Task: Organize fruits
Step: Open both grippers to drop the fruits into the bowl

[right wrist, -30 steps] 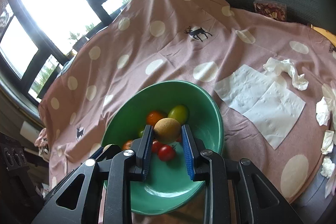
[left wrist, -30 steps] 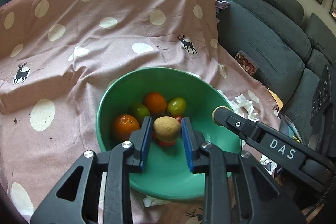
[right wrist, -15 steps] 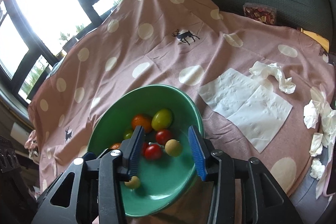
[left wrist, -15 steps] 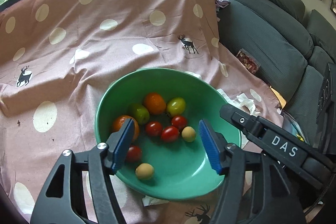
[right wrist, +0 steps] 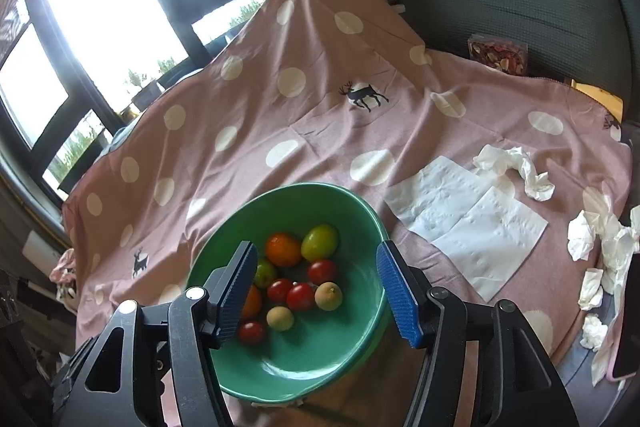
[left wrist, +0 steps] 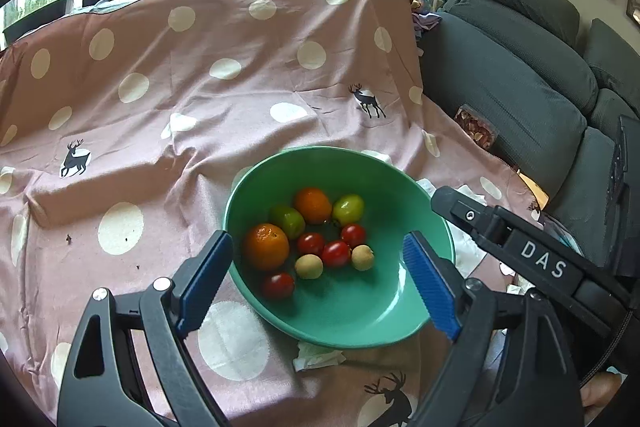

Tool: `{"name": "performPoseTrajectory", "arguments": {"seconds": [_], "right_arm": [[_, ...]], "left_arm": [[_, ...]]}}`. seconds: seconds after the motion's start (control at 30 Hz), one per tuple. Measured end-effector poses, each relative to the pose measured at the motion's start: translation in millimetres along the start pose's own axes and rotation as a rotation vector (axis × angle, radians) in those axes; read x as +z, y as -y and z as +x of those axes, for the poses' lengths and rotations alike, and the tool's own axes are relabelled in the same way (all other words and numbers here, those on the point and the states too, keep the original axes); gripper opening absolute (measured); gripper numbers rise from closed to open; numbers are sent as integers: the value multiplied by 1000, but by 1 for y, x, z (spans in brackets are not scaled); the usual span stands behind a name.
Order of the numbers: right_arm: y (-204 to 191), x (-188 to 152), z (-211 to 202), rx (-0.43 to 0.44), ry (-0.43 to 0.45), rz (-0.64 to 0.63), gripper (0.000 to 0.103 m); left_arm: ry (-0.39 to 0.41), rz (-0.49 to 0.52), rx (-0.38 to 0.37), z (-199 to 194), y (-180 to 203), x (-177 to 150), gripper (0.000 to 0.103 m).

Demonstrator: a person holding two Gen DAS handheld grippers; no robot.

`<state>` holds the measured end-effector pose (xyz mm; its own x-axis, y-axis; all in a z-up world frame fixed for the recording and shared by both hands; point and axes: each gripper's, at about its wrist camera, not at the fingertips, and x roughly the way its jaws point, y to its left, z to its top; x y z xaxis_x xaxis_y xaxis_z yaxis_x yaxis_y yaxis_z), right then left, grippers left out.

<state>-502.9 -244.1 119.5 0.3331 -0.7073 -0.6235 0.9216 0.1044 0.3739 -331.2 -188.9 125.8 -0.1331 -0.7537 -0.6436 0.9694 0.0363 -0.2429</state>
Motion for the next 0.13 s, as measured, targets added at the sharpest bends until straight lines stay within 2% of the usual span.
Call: {"name": "performPoseTrajectory", "arguments": {"seconds": [0.13], "right_arm": [[-1,-1,0,-13,-4,-5,63]], "left_arm": [[8,-20,-9,-6,-7,-1,87]]}}
